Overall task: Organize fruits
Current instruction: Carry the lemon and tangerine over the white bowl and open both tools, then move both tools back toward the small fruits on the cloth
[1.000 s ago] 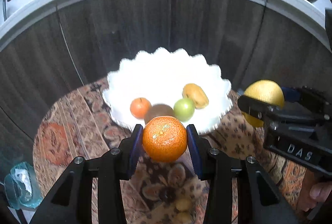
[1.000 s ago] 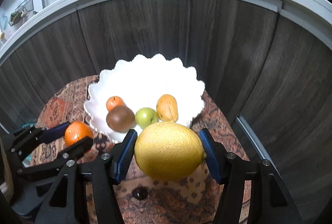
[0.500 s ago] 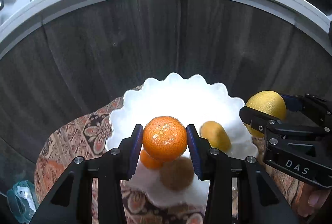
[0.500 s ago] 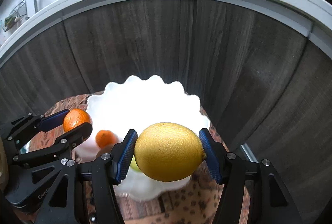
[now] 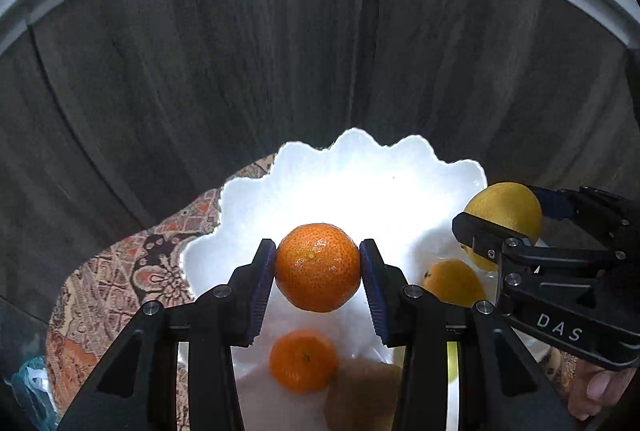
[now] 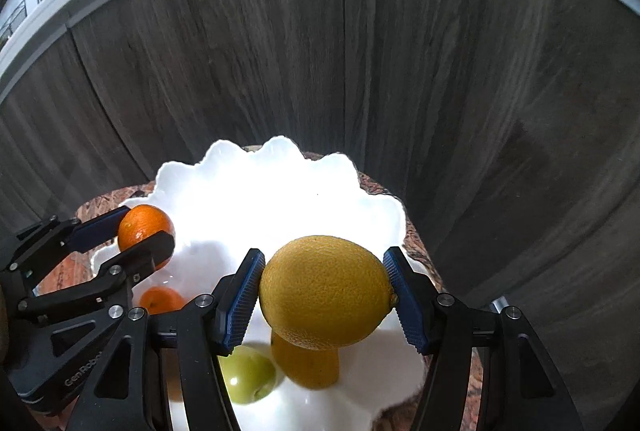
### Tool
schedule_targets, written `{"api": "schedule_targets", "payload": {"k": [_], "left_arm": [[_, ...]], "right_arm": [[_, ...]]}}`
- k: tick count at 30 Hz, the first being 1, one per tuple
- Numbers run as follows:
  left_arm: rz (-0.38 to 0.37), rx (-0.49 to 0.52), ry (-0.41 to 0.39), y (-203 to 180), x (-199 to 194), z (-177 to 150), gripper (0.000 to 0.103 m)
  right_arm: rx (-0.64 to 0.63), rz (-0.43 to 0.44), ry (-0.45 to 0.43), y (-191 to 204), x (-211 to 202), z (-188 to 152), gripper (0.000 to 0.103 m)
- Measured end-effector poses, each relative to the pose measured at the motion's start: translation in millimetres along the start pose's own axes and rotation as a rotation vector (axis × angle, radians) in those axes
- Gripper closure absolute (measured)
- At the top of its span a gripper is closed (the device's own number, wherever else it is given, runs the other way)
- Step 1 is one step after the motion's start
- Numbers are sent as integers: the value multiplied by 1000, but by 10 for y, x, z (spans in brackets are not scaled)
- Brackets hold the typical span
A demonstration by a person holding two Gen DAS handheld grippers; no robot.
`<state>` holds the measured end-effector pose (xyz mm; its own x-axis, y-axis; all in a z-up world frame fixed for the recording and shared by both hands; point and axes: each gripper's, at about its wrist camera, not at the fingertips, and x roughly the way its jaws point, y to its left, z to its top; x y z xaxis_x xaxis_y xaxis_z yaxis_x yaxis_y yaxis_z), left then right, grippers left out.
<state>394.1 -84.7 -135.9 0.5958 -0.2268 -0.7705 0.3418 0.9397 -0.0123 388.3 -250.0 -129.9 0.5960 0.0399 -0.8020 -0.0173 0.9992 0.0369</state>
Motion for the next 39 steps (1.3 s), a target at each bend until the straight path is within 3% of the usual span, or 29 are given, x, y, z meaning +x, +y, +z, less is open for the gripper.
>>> {"api": "schedule_targets", "payload": {"k": [9, 14, 19, 25, 39], "left_arm": [[14, -19, 48, 37, 175, -94, 59], [51, -25, 16, 43, 35, -78, 33], [78, -27, -21, 45, -222, -38, 22], [119, -14, -72, -5, -630, -56, 8], [157, -18, -113, -221, -1445, -447, 5]], "right_arm": [[-25, -20, 23, 30, 159, -4, 40], [-36, -76, -24, 50, 18, 60, 24], [-14, -108, -58, -12, -202, 90, 14], [3, -112, -97, -19, -555, 34, 11], [9, -99, -138, 124, -1283, -369, 10]]}}
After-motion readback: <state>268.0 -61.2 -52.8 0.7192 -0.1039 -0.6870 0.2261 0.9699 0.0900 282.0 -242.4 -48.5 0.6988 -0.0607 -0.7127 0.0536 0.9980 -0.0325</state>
